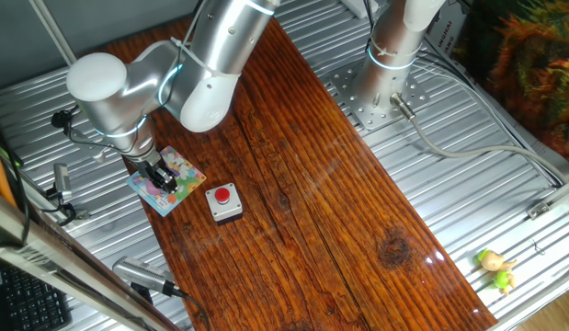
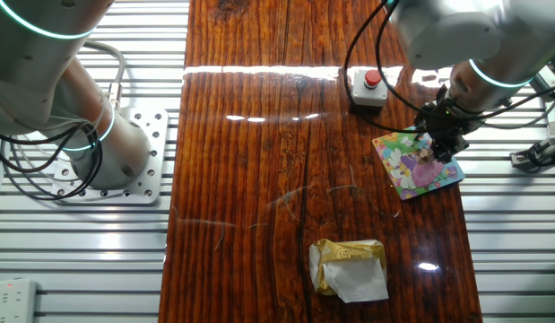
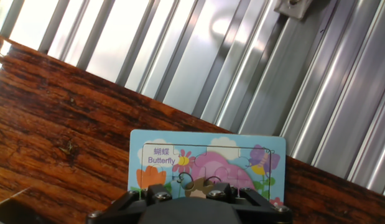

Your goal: Assemble one piece of a puzzle

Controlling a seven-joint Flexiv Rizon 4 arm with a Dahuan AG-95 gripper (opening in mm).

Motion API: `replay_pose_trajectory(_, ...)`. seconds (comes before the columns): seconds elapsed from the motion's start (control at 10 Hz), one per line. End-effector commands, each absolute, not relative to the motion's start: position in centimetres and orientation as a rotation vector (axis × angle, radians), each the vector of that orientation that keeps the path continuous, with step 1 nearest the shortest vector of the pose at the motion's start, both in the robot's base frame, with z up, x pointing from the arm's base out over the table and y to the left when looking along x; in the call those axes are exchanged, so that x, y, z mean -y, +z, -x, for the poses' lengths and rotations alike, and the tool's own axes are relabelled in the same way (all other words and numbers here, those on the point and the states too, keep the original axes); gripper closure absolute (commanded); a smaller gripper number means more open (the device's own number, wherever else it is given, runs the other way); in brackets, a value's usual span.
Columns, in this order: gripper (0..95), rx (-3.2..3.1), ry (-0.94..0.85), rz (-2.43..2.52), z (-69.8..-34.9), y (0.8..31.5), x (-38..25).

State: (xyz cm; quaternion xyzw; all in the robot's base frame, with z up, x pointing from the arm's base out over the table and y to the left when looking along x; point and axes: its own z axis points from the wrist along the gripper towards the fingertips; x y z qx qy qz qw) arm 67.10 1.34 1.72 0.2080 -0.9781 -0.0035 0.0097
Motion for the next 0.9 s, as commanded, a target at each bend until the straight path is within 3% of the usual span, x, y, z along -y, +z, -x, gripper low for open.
replay_pose_trajectory(0.1,95.0,3.055,-0.009,-0.643,-67.10,1.71,-1.34)
replay_pose_trajectory(0.9,95.0,3.075,0.013,-0.586,-67.19,1.58,-1.29)
